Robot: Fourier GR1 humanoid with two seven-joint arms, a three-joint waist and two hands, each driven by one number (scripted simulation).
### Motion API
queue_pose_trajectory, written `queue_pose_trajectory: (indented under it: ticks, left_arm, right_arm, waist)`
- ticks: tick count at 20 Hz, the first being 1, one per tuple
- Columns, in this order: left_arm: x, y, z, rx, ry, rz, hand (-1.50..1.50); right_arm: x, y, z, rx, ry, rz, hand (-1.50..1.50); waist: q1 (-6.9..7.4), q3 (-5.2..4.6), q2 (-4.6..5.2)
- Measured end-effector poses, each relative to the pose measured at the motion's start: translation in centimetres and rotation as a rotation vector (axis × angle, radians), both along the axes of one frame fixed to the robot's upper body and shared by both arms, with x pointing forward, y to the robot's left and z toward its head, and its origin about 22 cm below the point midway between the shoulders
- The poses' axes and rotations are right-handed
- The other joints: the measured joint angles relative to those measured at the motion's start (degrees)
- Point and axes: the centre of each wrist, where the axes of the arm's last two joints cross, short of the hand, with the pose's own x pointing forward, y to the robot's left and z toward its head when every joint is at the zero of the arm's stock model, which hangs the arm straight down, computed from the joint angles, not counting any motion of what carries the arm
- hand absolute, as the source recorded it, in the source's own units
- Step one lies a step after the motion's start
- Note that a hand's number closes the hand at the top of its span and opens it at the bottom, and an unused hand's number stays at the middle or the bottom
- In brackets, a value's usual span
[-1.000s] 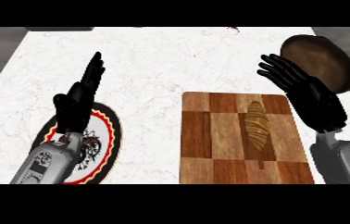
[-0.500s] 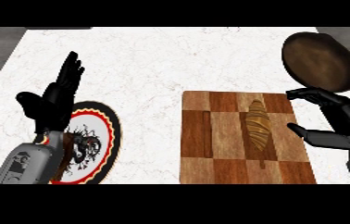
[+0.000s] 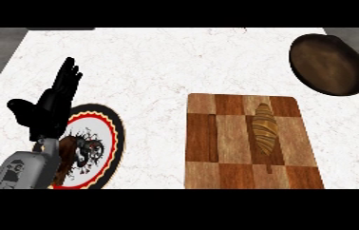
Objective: Pick the croissant from the cutting board and place it in the pan
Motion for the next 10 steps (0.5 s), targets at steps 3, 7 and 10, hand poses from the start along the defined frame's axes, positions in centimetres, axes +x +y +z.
queue_pose_trajectory:
  ticks: [3,7,10]
  left_arm:
    - [0.5,0.2,0.4,-0.002,-0.004,-0.005,0.00]
    - [0.5,0.3,0.0,0.001,0.000,-0.002,0.00]
    - [0.8,0.6,0.4,0.001,-0.004,-0.003,0.00]
  right_arm:
    - [0.5,-0.5,3.7,-0.140,0.033,0.019,-1.50]
    - [1.2,1.0,7.8,-0.231,0.070,0.023,-1.50]
    - [1.7,2.4,9.5,-0.283,0.055,0.023,-1.50]
  waist:
    - [0.13,-0.05,0.03]
    - [0.27,-0.07,-0.01]
    - [0.45,-0.06,0.01]
